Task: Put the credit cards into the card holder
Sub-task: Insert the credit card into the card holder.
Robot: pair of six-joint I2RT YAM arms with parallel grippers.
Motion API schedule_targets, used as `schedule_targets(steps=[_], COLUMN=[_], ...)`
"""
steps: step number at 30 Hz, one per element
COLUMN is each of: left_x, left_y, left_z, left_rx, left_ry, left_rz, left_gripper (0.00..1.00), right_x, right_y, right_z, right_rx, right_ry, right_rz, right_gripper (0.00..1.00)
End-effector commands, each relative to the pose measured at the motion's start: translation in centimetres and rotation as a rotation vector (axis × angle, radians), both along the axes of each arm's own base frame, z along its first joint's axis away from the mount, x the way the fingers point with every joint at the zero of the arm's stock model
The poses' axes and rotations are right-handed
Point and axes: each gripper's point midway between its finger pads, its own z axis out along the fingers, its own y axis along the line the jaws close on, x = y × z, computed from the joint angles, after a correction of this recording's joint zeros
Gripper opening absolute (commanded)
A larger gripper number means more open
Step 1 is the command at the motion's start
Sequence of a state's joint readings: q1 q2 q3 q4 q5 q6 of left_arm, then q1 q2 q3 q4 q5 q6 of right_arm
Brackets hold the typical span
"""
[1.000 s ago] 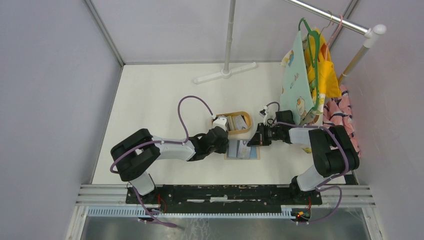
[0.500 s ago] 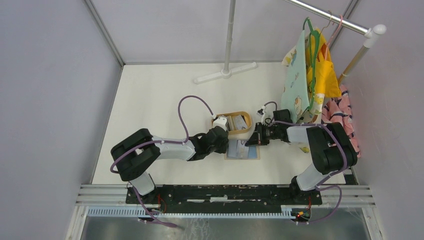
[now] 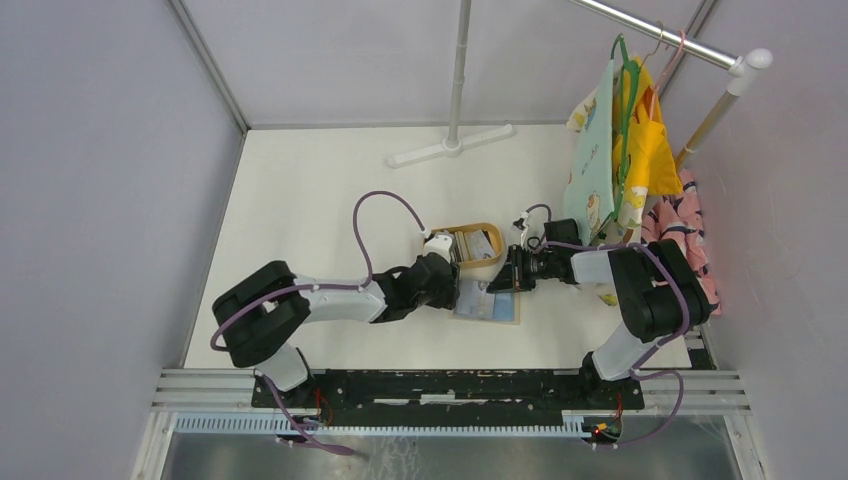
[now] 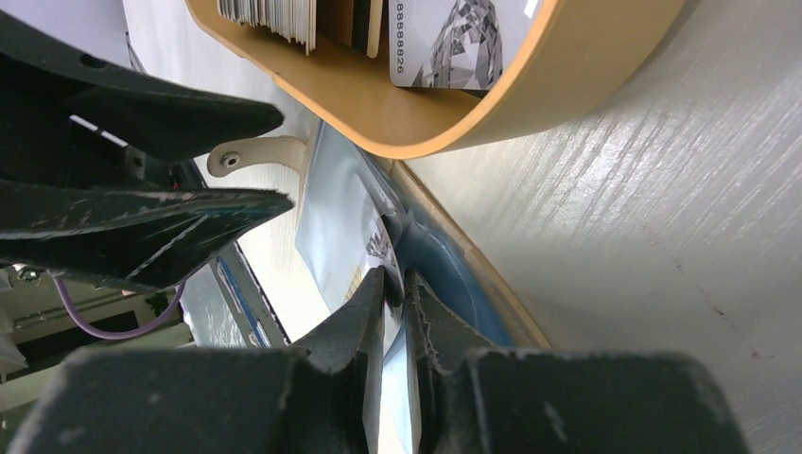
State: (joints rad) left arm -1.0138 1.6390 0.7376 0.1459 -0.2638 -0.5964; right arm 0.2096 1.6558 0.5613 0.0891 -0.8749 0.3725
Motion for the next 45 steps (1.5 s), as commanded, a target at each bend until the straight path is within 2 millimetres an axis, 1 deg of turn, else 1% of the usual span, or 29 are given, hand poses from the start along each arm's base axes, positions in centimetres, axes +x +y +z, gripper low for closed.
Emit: schedule_targets(steps=[1,3,5,6,7,9,11,12,13,14,18,22,25,27,35,38,41,42,45], left_x=[-0.5,-1.1,-1.9,-2.5,-3.2,-4.4,-5.5,-5.6,-5.8,-5.7,-5.1,-4.9,-4.3,-4.0,-2.6,-2.3,-1.9,-1.8,-1.3], left_y=[0.6,0.4,-0.6,-1.4,-2.7,-4.7,-6.7,-7.7,-8.1,-8.9,-10.6,-12.0,-12.1,-12.2,-11.5,-11.3,-10.9,-10.5,-9.9], left_z=[3.8,5.3,6.5,7.1,7.8,8.4,8.3,8.4,7.7,7.7,6.0,4.4,3.0,2.4,1.2,0.7,0.4,0.3,0.2], left_rx=[-0.025,-0.059,-0.112,-0.149,-0.206,-0.277,-0.303,-0.309,-0.294,-0.294,-0.221,-0.164,-0.084,-0.042,0.079,0.112,0.140,0.156,0.184], left_ry=[-0.070,-0.083,-0.082,-0.077,-0.065,-0.037,-0.012,-0.009,0.002,0.003,0.010,0.011,0.016,0.010,-0.033,-0.040,-0.056,-0.062,-0.078], left_rz=[-0.015,-0.032,-0.070,-0.093,-0.131,-0.184,-0.215,-0.219,-0.217,-0.213,-0.172,-0.145,-0.101,-0.082,-0.003,0.014,0.035,0.046,0.073], left_gripper=[0.59,0.60,0.60,0.58,0.54,0.47,0.40,0.37,0.35,0.33,0.26,0.23,0.20,0.18,0.19,0.23,0.34,0.39,0.45], right_x=[0.5,0.5,0.5,0.6,0.6,0.6,0.6,0.7,0.8,0.8,0.7,0.7,0.8,0.7,0.7,0.7,0.7,0.7,0.7], right_y=[-0.4,-0.4,-0.5,-0.5,-0.6,-0.6,-0.7,-0.7,-0.8,-0.8,-0.8,-0.8,-0.8,-0.8,-0.8,-0.8,-0.8,-0.8,-0.7], right_z=[-0.9,-0.9,-1.0,-1.0,-1.0,-1.0,-1.1,-1.0,-1.0,-1.1,-1.1,-1.1,-1.1,-1.1,-1.2,-1.2,-1.1,-1.1,-1.0], right_rx=[-0.039,-0.041,-0.041,-0.043,-0.043,-0.044,-0.046,-0.046,-0.047,-0.048,-0.049,-0.048,-0.048,-0.047,-0.048,-0.046,-0.043,-0.043,-0.040], right_ry=[-0.020,-0.020,-0.020,-0.020,-0.023,-0.022,-0.021,-0.024,-0.025,-0.025,-0.024,-0.024,-0.024,-0.022,-0.019,-0.018,-0.021,-0.021,-0.022], right_rz=[-0.007,-0.008,-0.009,-0.009,-0.009,-0.009,-0.011,-0.011,-0.014,-0.014,-0.012,-0.010,-0.012,-0.011,-0.011,-0.010,-0.007,-0.006,-0.004], right_gripper=[0.17,0.17,0.17,0.18,0.18,0.18,0.18,0.18,0.18,0.18,0.18,0.18,0.18,0.18,0.19,0.20,0.21,0.24,0.31])
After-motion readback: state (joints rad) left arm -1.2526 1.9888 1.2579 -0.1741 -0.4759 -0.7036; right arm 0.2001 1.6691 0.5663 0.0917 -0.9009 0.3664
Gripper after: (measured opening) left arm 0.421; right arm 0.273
